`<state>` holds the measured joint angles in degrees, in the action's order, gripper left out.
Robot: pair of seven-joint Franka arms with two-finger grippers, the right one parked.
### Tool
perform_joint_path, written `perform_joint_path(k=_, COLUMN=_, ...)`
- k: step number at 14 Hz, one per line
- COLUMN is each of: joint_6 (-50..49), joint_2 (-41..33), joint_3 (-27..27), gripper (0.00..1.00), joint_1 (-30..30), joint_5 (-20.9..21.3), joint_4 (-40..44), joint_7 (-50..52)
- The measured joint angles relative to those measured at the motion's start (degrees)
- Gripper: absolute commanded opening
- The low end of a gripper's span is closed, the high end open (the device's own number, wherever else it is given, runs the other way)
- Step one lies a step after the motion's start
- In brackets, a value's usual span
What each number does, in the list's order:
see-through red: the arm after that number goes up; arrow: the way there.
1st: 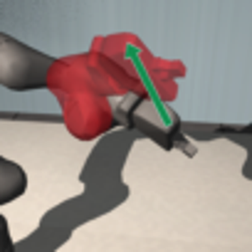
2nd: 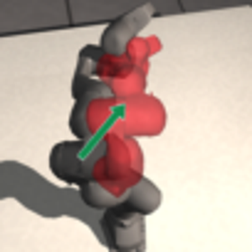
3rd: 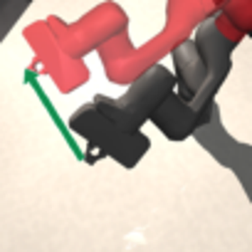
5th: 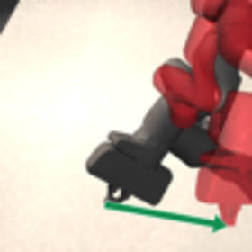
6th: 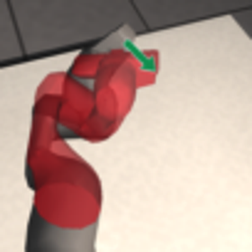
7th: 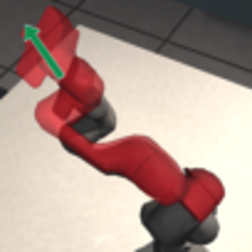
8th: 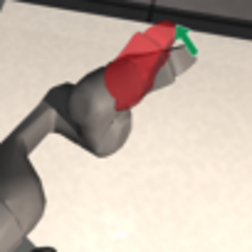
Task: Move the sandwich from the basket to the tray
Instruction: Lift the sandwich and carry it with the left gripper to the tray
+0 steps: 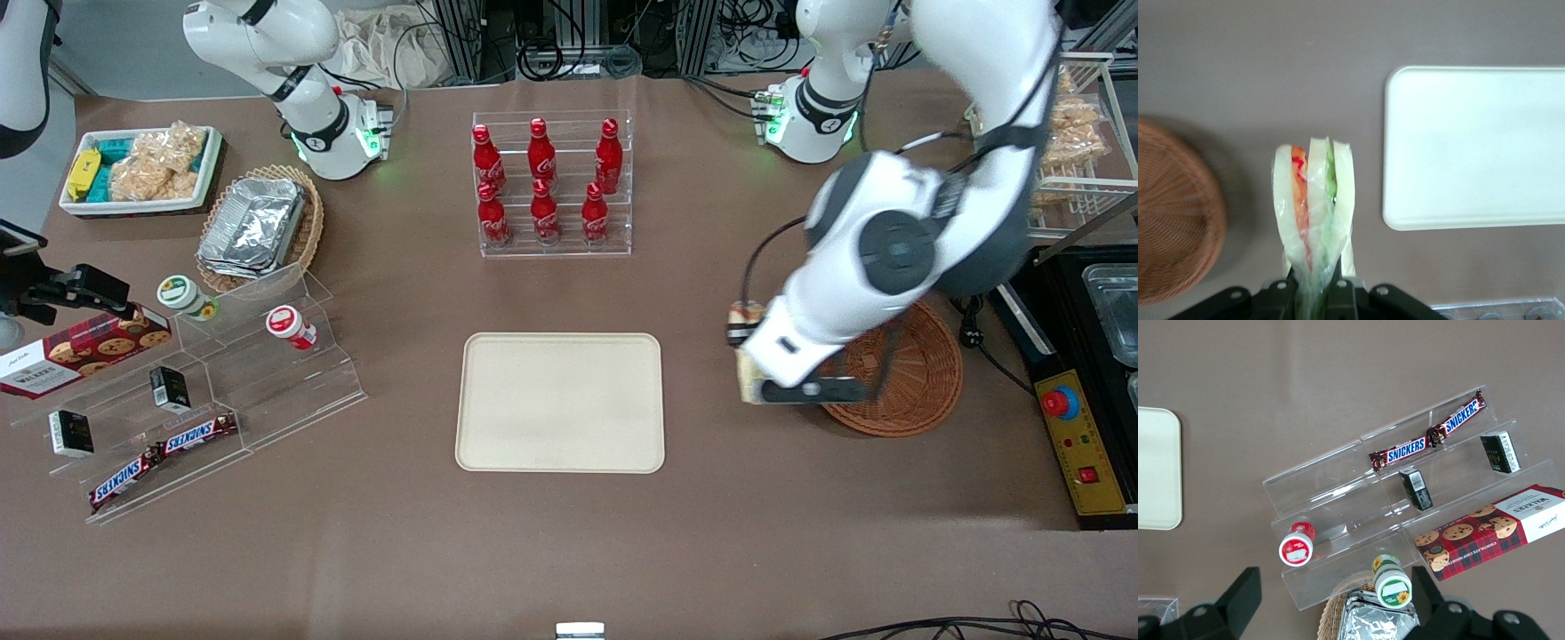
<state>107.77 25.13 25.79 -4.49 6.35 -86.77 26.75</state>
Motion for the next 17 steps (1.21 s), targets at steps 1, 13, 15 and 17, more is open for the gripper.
perform_joint_path(k=1, joint_6=2.19, joint_2=2.27, joint_3=0.02, gripper=0.00, joint_1=-2.06, joint_5=1.86, joint_4=0.00, joint_7=0.05)
perform_joint_path(k=13, joint_6=25.36, joint_2=19.41, joint_3=-6.20, gripper=0.05, joint_1=-14.19, joint_5=9.67, joint_4=1.09, joint_7=8.17)
perform_joint_path(k=15, joint_6=25.83, joint_2=19.42, joint_3=-6.23, gripper=0.58, joint_1=-14.19, joint_5=9.68, joint_4=1.57, joint_7=9.18)
perform_joint_path(k=17, joint_6=26.42, joint_2=19.46, joint_3=-6.41, gripper=0.98, joint_1=-14.20, joint_5=9.69, joint_4=1.65, joint_7=10.02)
